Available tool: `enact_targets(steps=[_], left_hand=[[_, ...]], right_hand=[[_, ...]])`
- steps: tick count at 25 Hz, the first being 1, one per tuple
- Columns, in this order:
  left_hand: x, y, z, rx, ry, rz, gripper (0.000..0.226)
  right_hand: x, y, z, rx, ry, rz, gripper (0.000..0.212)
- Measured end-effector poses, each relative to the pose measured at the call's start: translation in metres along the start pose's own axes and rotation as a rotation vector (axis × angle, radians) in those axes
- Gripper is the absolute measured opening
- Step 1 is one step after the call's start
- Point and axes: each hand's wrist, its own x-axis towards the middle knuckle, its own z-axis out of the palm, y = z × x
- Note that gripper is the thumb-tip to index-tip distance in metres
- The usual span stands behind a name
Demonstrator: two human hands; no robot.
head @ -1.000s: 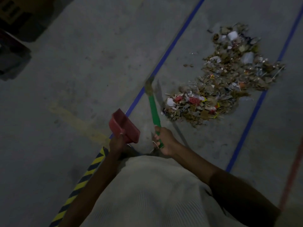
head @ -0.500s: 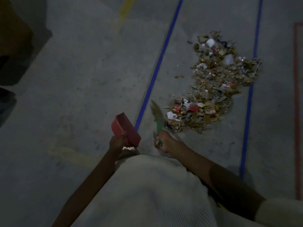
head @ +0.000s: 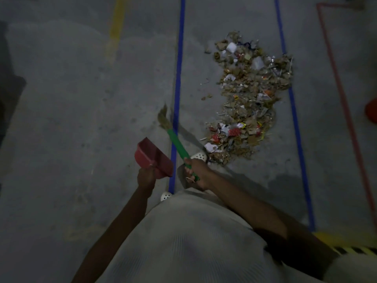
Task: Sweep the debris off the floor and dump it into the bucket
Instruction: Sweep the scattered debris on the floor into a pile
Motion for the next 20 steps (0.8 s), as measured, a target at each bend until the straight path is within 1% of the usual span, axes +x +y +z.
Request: enact_targets(steps=[1, 2, 4, 8, 10, 12, 13, 16, 18, 20], left_hand=[[0.012, 0.012, 0.001, 0.052, -0.026, 0.029, 0.049], [0.021, 0.023, -0.001, 0.07, -0.015, 0.03, 0.052], [0.043, 0.044, -0.005, 0.067, -0.031, -0.004, 0.049], [0.087, 0.094, 0.0, 0.09, 0.03, -0.017, 0.051], [0.106, 0.121, 0.011, 0.123, 0.006, -0.015, 0.039], [0.122, 0.151, 0.025, 0.157, -0.042, -0.052, 0.025], [0.129, 0.163, 0.031, 0.169, -0.059, -0.066, 0.026], [0.147, 0.197, 0.05, 0.204, -0.078, -0.087, 0.04], [0.153, 0.215, 0.059, 0.19, -0.073, -0.033, 0.04], [0.158, 0.232, 0.064, 0.177, -0.052, 0.007, 0.043]], right_hand=[[0.011, -0.013, 0.0, -0.023, 0.023, -0.008, 0.027], [0.021, -0.025, -0.002, -0.042, 0.049, -0.013, 0.025], [0.042, -0.046, -0.009, -0.033, 0.1, -0.01, 0.02], [0.085, -0.092, -0.015, -0.064, 0.238, 0.007, 0.02], [0.094, -0.111, -0.006, -0.051, 0.276, 0.043, 0.02], [0.096, -0.131, 0.003, 0.002, 0.268, 0.084, 0.016], [0.096, -0.139, 0.004, 0.01, 0.251, 0.078, 0.016], [0.102, -0.175, 0.001, -0.017, 0.198, 0.03, 0.023], [0.111, -0.206, -0.003, -0.012, 0.153, 0.008, 0.029], [0.122, -0.241, -0.008, 0.011, 0.094, -0.011, 0.031]])
